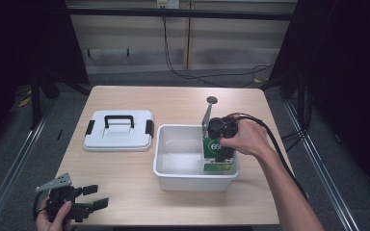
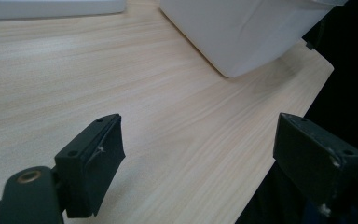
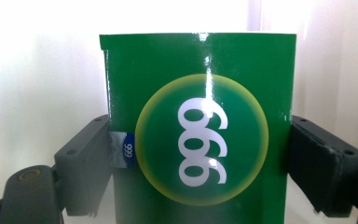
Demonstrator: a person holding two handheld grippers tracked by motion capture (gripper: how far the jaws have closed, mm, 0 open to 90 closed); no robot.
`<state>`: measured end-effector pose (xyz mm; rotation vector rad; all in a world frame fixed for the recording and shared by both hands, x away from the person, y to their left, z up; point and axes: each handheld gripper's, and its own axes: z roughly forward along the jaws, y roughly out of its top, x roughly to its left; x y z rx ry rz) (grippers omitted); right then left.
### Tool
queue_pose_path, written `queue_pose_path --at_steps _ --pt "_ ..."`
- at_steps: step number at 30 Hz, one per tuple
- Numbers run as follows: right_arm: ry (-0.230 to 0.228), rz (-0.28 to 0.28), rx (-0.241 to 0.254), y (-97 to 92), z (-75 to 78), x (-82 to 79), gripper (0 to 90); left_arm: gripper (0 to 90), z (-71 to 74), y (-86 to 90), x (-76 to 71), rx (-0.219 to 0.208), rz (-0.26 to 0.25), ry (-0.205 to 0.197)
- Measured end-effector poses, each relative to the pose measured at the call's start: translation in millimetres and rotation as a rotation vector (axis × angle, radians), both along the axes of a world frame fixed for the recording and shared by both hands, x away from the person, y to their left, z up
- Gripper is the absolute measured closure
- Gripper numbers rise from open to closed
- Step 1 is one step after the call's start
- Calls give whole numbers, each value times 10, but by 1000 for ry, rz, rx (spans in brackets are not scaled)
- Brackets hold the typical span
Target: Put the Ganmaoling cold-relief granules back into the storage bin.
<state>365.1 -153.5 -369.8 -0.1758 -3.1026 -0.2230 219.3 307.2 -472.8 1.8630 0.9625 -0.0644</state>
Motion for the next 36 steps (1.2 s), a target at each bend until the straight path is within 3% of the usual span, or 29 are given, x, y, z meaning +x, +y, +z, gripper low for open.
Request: queue_pose_path --at_steps 21,36 --pt "29 -17 -20 40 -175 23 145 161 4 -1 -2 1 -3 -4" --pt "26 -26 -39 43 -313 16 138 161 4 -2 -4 1 -2 -5"
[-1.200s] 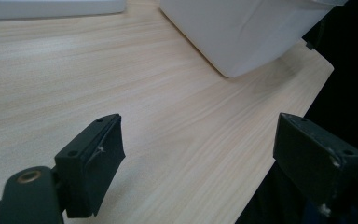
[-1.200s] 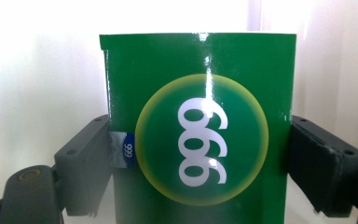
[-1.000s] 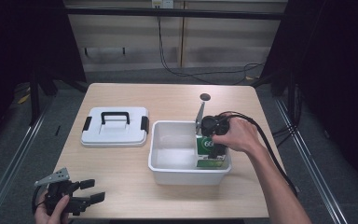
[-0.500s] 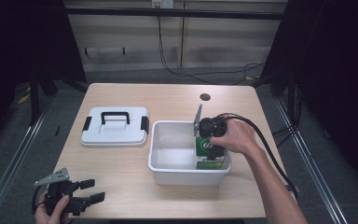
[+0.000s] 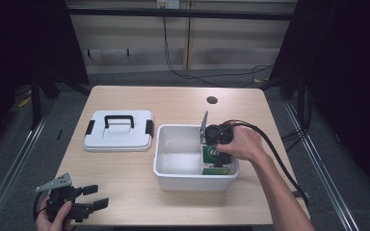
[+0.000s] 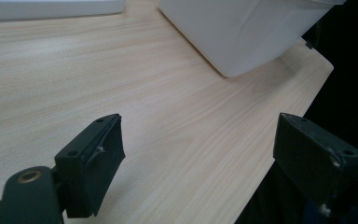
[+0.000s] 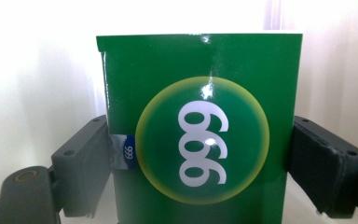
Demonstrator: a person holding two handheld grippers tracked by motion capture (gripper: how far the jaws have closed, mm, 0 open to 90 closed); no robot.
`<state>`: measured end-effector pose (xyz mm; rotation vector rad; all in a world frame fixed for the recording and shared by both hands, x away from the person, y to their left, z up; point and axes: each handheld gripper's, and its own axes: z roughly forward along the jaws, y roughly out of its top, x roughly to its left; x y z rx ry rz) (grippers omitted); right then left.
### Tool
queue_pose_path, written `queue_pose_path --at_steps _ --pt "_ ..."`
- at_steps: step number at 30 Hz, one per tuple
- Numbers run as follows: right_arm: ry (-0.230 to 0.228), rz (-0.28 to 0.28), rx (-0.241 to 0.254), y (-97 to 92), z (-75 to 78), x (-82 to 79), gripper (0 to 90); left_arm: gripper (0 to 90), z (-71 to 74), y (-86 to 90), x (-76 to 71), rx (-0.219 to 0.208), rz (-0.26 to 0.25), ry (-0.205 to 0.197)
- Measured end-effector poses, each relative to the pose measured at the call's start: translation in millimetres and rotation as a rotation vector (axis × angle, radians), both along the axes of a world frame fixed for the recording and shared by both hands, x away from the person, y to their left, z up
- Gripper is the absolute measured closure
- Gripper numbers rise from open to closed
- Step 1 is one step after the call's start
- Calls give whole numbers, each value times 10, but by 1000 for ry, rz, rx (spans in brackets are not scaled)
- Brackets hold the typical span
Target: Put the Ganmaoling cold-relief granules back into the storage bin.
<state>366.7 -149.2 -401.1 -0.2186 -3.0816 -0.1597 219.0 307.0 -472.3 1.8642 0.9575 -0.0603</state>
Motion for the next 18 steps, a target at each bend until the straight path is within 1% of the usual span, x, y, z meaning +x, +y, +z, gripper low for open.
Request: queue_pose_path --at_steps 2,3,5,6,9,10,11,12,13,15,16,17,18 --pt "-1 3 -7 4 -5 -1 137 161 4 2 -4 -3 5 -3" --pt "4 14 -13 12 -27 -1 134 161 12 7 -7 -5 12 -10" --pt "13 -8 -26 20 -29 -10 133 161 12 11 -10 -9 12 -9" --pt "10 -13 -26 22 -30 -9 132 161 10 10 -9 -9 14 -7" --pt "10 -13 -32 29 -47 -14 130 160 7 7 -3 -4 8 -6" --pt "10 3 -37 36 -62 -11 129 160 7 4 -4 -5 8 -7" --pt "15 1 -42 42 -66 -15 126 161 7 4 -4 -5 8 -7" --pt "15 8 -40 41 -78 -14 124 161 5 8 -4 -5 8 -6" --pt "8 28 -34 41 -90 -4 122 161 6 9 -5 -5 9 -5" --pt "8 35 -31 41 -91 -3 122 160 8 9 -6 -6 11 -8" --pt "8 35 -31 41 -91 -3 122 161 8 9 -6 -6 11 -8" --pt "8 18 -44 40 -79 -9 120 161 7 8 -5 -6 12 -7" --pt "8 13 -44 39 -75 -10 118 160 6 9 -5 -5 9 -6"
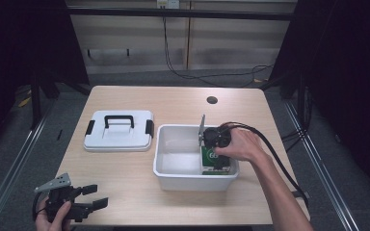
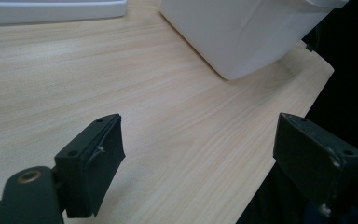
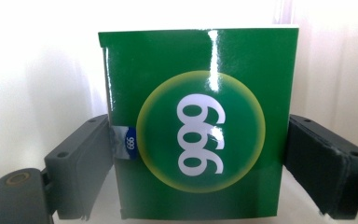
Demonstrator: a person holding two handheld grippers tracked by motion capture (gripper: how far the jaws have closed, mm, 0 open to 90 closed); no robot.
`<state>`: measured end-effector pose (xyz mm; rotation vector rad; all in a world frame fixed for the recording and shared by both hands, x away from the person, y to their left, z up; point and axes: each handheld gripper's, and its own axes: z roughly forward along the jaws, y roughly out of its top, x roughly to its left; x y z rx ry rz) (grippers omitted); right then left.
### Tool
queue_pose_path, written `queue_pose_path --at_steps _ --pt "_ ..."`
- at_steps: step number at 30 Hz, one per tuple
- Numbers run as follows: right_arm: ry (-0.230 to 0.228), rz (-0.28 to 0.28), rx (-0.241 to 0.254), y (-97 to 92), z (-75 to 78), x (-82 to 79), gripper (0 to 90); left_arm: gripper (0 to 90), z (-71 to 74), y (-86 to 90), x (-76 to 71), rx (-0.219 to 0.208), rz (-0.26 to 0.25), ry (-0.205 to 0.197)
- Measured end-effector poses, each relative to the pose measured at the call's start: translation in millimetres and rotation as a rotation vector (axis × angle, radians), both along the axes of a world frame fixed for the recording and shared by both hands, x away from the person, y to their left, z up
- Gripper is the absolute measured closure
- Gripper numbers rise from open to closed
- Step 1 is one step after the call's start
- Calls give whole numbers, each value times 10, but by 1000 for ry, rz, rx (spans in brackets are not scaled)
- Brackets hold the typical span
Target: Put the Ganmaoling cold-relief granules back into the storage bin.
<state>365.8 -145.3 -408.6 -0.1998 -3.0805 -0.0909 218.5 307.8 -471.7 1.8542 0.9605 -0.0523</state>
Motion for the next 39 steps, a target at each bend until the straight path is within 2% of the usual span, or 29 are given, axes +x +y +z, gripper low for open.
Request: queue_pose_path --at_steps 3,5,7,8,9,16,19,23,27,28,35,36,37,39 --pt "-4 1 9 -7 9 -3 105 161 -1 -1 0 -1 4 1" --pt "-11 21 20 -15 7 3 102 161 -1 1 0 0 1 0" --pt "-1 -3 11 -16 26 -23 102 161 0 -1 0 -2 3 0" --pt "-7 25 27 -26 26 -14 102 160 0 0 0 0 1 0" --pt "-2 26 29 -31 36 -24 102 161 0 0 0 0 1 0" --pt "-34 -10 63 -125 136 -53 92 161 -1 -1 1 0 1 0" --pt "-34 -7 69 -147 154 -58 92 161 -2 -3 2 1 4 1" --pt "-36 -22 103 -205 206 -68 94 160 -3 -5 1 1 2 4" --pt "-53 -41 139 -237 256 -73 94 161 0 -1 1 2 1 0" --pt "-68 -49 174 -264 297 -80 94 161 -1 -1 1 1 3 1" --pt "-98 -66 228 -343 417 -127 120 160 0 -2 0 2 5 0" --pt "-107 -66 261 -378 455 -137 121 161 -1 -4 1 4 4 0" --pt "-107 -66 261 -378 455 -137 121 161 0 -3 2 7 -2 -1" --pt "-123 -79 307 -438 508 -160 123 161 1 -4 0 5 1 -1"
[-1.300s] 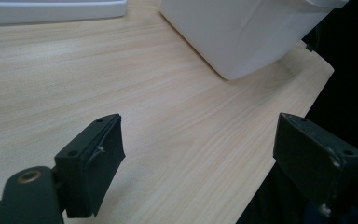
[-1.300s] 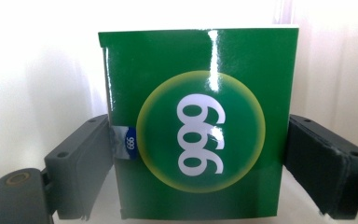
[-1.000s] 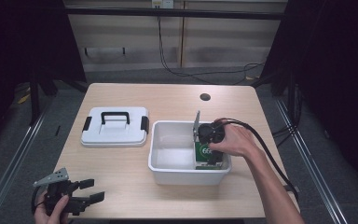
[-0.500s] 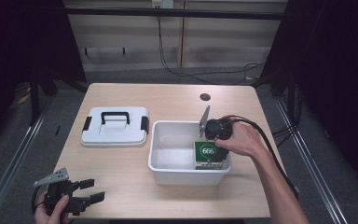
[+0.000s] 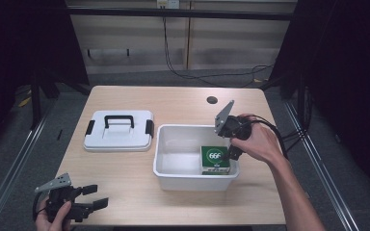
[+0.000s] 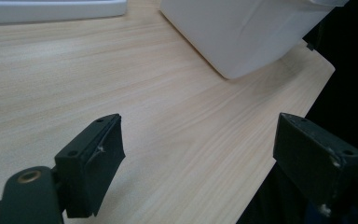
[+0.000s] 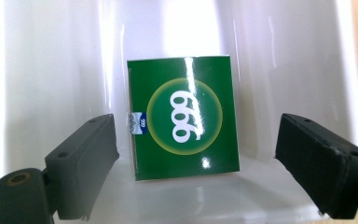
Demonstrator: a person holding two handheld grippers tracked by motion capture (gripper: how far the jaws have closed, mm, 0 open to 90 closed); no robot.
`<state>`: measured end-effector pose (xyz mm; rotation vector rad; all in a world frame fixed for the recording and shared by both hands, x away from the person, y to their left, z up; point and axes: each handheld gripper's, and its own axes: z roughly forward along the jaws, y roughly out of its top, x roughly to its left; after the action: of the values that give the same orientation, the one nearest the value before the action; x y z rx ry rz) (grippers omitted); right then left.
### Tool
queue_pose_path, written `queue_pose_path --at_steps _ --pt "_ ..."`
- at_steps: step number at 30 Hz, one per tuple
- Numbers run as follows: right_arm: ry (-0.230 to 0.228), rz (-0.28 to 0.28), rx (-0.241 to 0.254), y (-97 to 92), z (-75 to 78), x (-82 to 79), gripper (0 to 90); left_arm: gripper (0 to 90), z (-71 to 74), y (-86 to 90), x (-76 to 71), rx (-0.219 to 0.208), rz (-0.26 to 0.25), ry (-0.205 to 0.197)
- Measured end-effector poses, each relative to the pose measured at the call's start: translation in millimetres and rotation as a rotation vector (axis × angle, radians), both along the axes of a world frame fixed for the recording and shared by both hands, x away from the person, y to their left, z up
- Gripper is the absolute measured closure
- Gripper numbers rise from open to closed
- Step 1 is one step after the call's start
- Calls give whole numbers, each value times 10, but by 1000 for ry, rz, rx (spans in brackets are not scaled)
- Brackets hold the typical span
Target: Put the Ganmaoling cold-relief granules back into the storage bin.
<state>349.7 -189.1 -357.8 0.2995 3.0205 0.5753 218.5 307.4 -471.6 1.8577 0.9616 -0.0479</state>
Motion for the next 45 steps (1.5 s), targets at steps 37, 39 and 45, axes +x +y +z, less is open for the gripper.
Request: queue_pose_path --at_steps 37,39,45 --pt "-164 -297 390 -857 113 -477 135 161 -6 7 3 5 12 4" --pt "-166 -309 387 -905 84 -512 133 160 -7 3 3 4 12 6" --pt "-185 -352 416 -1057 15 -661 135 161 -2 11 3 4 15 1"
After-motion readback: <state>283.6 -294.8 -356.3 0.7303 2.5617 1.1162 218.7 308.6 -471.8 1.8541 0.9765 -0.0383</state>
